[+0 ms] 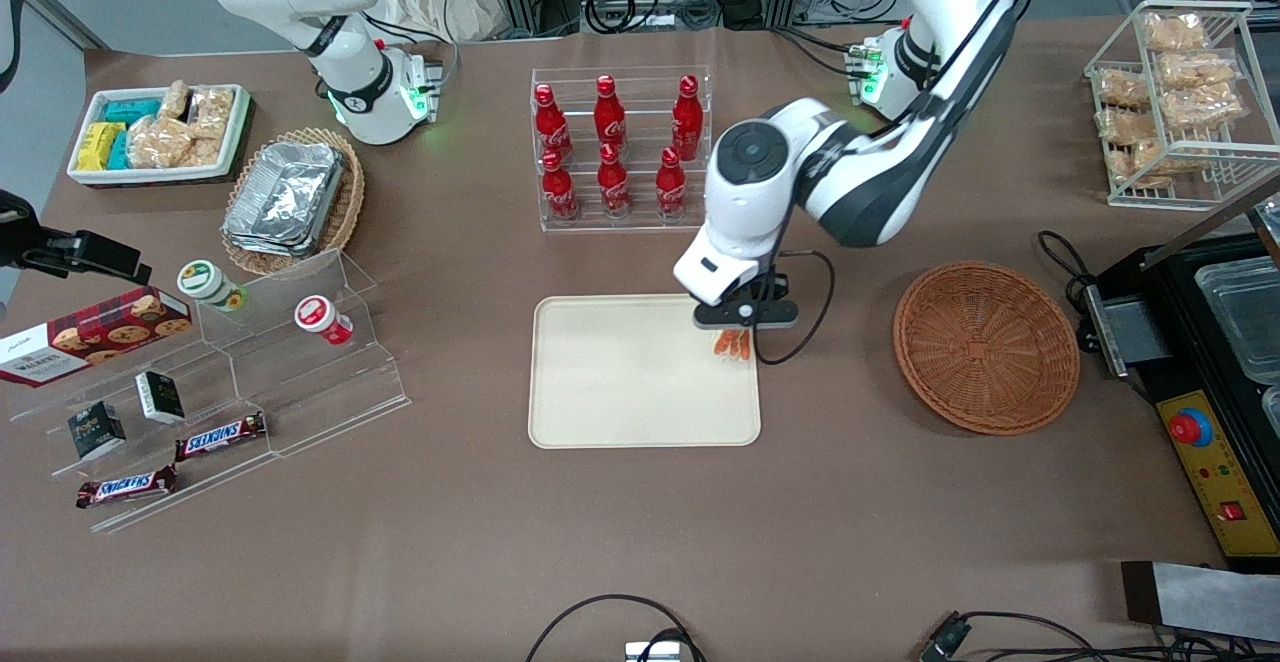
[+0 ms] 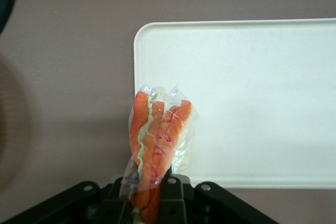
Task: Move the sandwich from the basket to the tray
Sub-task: 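Lift the sandwich and carry it toward the cream tray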
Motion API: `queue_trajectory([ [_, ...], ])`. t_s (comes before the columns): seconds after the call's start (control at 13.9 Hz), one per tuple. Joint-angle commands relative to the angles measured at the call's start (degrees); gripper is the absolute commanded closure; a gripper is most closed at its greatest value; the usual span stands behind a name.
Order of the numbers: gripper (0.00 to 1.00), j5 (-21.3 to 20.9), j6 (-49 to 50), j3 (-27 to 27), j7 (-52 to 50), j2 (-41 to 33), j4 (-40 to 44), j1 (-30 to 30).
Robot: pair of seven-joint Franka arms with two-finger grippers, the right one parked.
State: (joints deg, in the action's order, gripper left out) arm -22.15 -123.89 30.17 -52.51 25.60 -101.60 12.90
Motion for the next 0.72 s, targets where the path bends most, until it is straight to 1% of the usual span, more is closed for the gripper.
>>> queue_trajectory([
  [0.0, 0.86, -4.3, 0.1, -0.1, -2.9, 7.1, 6.1, 1.7],
  [0.22, 0.86, -5.4, -2.3, -0.1, -2.9, 9.7, 6.2, 2.4],
  [0.36, 0.86, -6.9, -3.1, -0.1, -2.9, 11.3, 6.3, 3.1],
  [0.65, 0.85, -8.9, -3.6, -0.3, -4.0, 13.0, 6.2, 3.4],
])
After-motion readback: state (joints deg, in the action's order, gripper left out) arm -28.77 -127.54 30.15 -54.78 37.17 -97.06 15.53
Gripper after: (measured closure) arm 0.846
